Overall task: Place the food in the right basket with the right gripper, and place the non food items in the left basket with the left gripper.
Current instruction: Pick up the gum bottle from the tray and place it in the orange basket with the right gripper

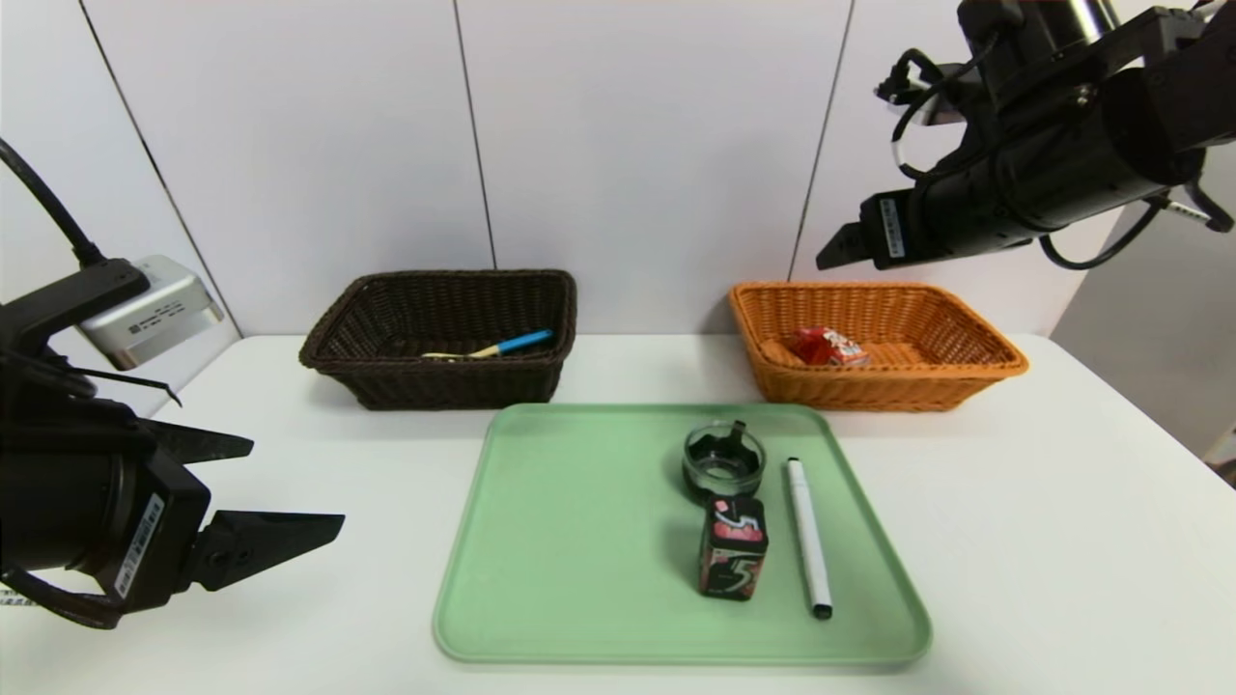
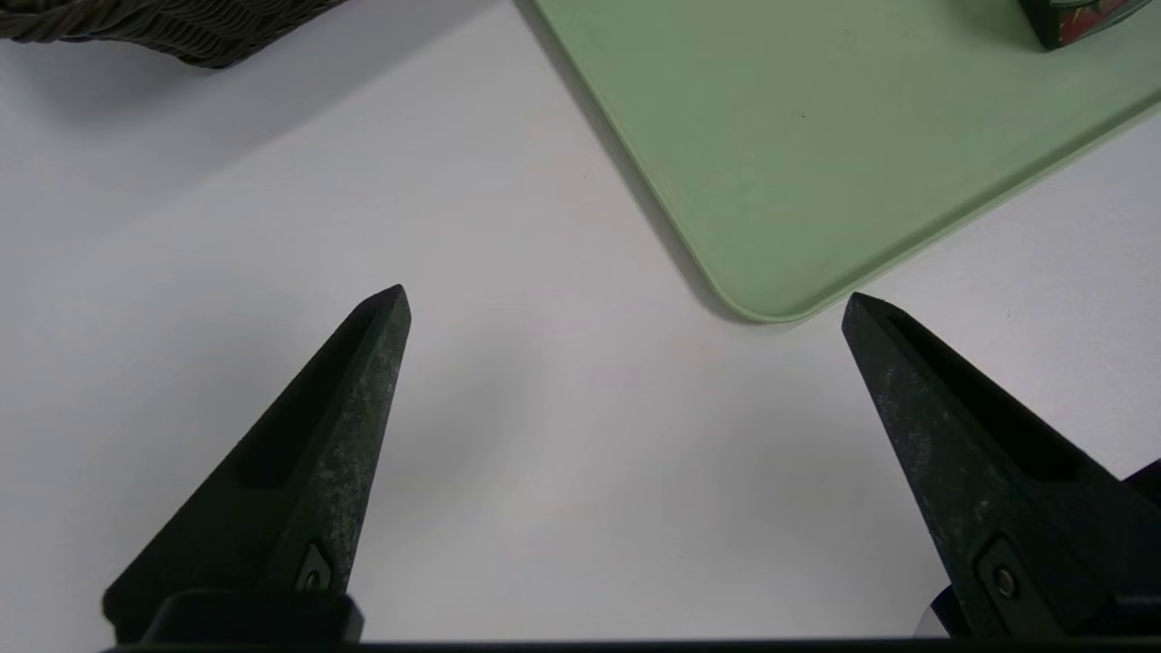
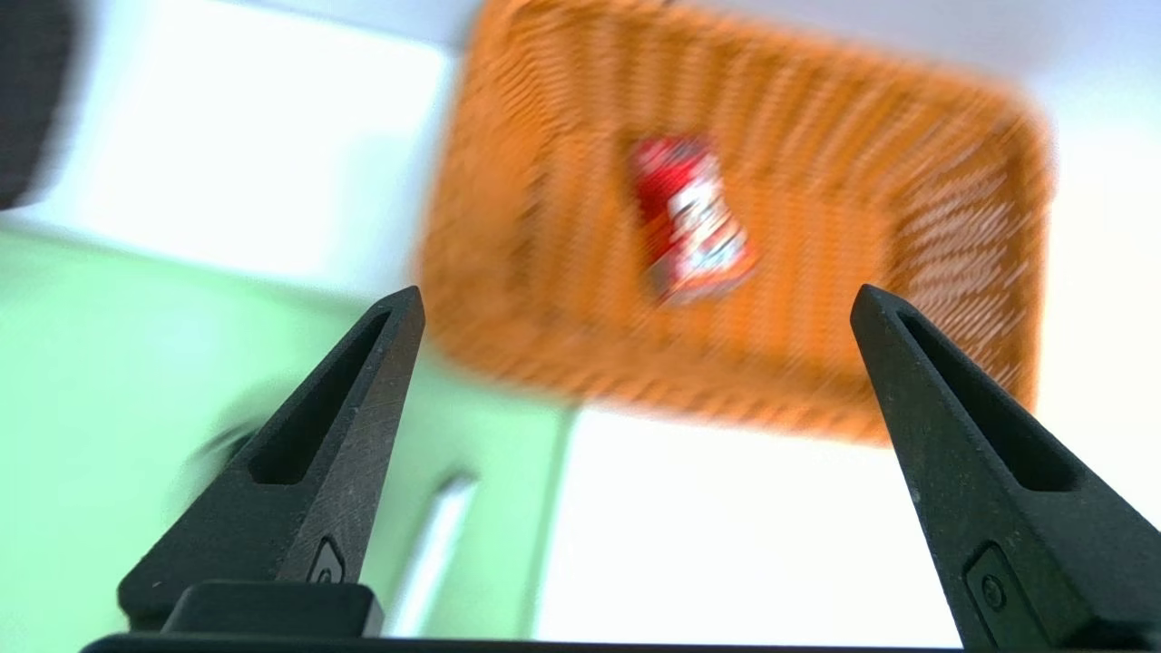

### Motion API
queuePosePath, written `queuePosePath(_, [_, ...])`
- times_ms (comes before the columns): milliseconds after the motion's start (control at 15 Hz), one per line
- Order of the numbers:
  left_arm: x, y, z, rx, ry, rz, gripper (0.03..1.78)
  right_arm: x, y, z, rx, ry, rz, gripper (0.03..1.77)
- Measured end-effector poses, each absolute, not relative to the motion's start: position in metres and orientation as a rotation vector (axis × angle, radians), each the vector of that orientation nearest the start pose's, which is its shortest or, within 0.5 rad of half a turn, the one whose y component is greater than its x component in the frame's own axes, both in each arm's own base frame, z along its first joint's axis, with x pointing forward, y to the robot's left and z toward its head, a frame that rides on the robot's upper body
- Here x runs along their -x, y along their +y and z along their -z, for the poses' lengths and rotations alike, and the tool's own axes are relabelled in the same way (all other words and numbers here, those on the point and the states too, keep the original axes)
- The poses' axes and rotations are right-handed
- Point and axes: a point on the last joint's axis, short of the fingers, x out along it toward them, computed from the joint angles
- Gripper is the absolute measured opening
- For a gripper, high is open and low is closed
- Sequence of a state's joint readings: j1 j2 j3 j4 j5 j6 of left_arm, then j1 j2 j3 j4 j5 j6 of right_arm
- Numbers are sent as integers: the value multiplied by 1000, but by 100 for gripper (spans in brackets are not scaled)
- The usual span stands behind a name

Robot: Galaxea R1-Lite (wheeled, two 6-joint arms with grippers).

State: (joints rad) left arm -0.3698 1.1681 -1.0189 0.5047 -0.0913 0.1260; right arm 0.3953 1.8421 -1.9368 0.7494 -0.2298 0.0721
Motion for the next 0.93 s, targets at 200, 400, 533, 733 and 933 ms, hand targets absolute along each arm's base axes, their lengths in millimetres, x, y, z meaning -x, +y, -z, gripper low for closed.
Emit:
queuePosePath(200, [-136, -55, -262, -208, 624, 486, 169, -258, 139, -326, 65, 730, -186, 166])
queuePosePath(400, [-136, -55, -262, -210, 624, 485, 169, -221, 160, -323, 71, 787, -234, 167])
queuePosePath(533, [-136, -55, -262, -210, 623, 484, 169, -202, 175, -317, 85, 804, -253, 168])
queuePosePath(733, [-136, -55, -262, -211, 623, 484, 169, -194, 194, -304, 52, 855, -259, 169])
queuePosePath(933, [-136, -55, -263, -214, 620, 485, 169, -201, 215, -282, 16, 930, -211, 169])
